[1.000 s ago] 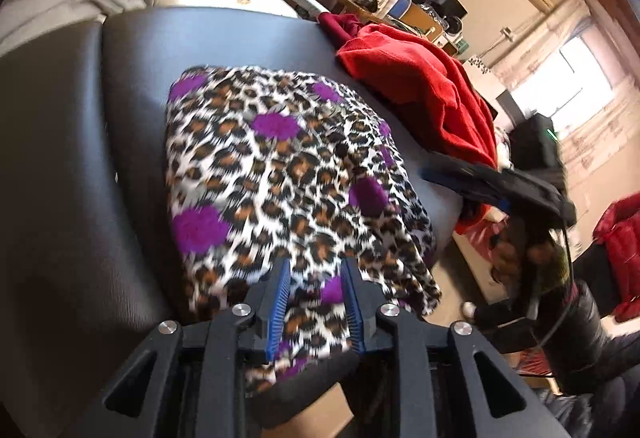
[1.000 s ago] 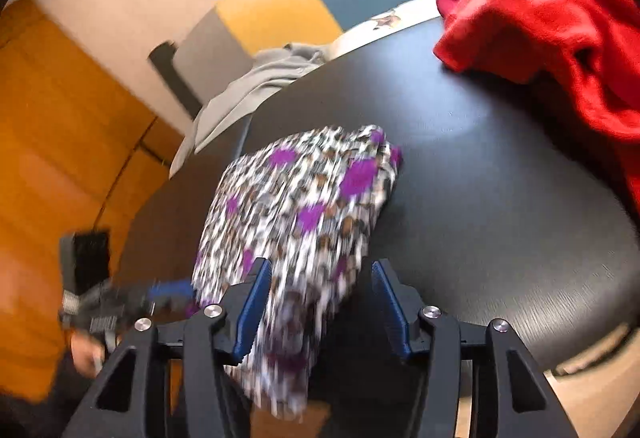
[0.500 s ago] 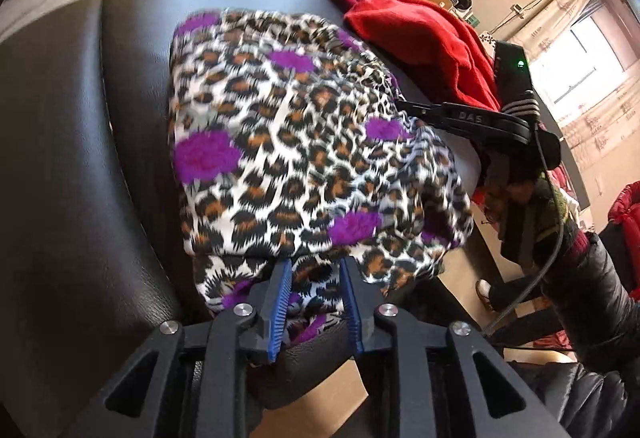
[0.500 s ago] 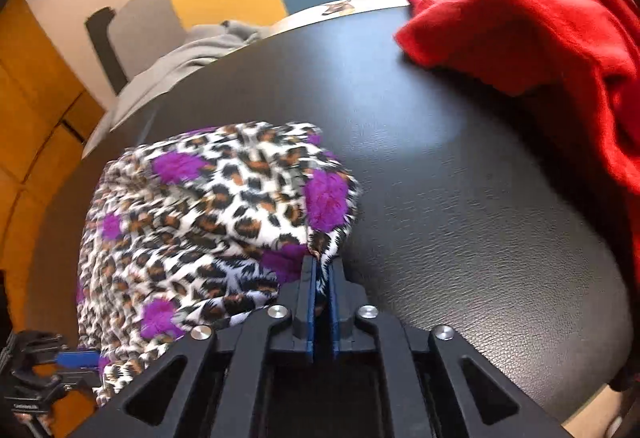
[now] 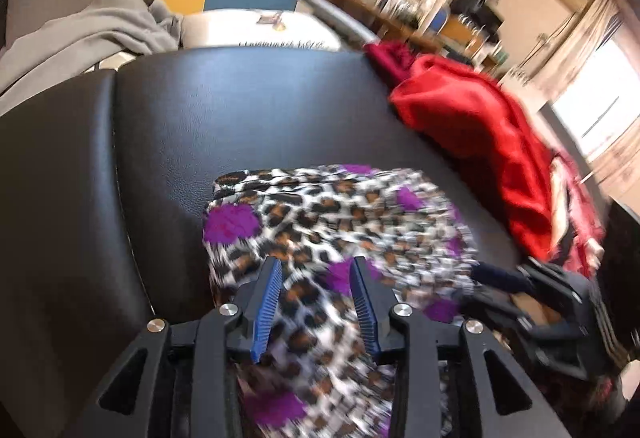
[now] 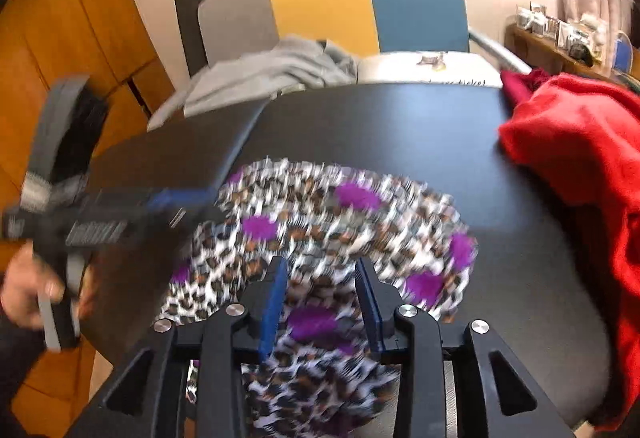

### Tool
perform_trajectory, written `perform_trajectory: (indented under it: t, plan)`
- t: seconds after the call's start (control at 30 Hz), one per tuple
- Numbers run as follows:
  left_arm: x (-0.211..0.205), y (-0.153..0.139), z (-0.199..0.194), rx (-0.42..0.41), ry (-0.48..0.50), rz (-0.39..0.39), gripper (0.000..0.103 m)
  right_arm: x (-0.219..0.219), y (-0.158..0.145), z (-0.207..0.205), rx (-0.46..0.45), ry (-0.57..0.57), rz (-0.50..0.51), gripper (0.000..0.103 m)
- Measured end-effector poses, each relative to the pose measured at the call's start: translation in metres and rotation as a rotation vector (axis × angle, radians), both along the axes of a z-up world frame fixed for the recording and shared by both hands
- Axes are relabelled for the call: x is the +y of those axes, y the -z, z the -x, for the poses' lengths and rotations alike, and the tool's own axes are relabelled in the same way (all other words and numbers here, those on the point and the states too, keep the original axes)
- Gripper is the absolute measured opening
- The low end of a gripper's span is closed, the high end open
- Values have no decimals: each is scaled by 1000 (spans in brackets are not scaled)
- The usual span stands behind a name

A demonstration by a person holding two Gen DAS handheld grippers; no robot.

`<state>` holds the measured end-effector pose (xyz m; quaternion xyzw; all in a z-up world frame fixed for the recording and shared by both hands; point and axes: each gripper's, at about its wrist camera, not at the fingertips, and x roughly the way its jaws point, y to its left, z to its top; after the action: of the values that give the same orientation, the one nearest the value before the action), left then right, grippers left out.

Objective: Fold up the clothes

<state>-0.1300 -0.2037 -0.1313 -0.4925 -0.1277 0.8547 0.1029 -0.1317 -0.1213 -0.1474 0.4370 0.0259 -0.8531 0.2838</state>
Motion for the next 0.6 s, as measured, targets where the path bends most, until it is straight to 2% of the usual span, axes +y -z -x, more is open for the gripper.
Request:
perform_trajectory:
  t: [0.07, 0.17, 0.2, 0.23, 0.27, 0.33, 0.43, 0.53, 0.6]
  plan:
    - [0, 13, 12, -16, 5, 23, 36, 13, 13, -8, -30, 14, 15, 36]
    - [6, 26, 23, -16, 18, 46, 36, 17, 50, -23, -33, -52, -79, 36]
    - [8, 27, 24, -15, 7, 53, 36, 15, 56, -30, 49, -87, -91, 35]
    - [10, 28, 24, -11, -1, 64, 36, 11, 58, -31, 83, -100, -106, 35]
    - [13, 29, 23, -2, -3, 80, 36, 6, 60, -30, 106, -109, -122, 35]
    - [15, 29, 19, 18, -14, 83, 36, 0, 60, -17, 91, -106, -128, 35]
    - [6, 20, 8, 48, -47, 25, 35, -2, 59, -3, 81, -108, -114, 35]
    - [-12, 4, -13, 78, -68, -72, 37, 35, 46, -1, 27, -89, -62, 35]
    - [-30, 0, -27, 71, -90, -176, 40, 57, 37, 7, -22, -58, 1, 41]
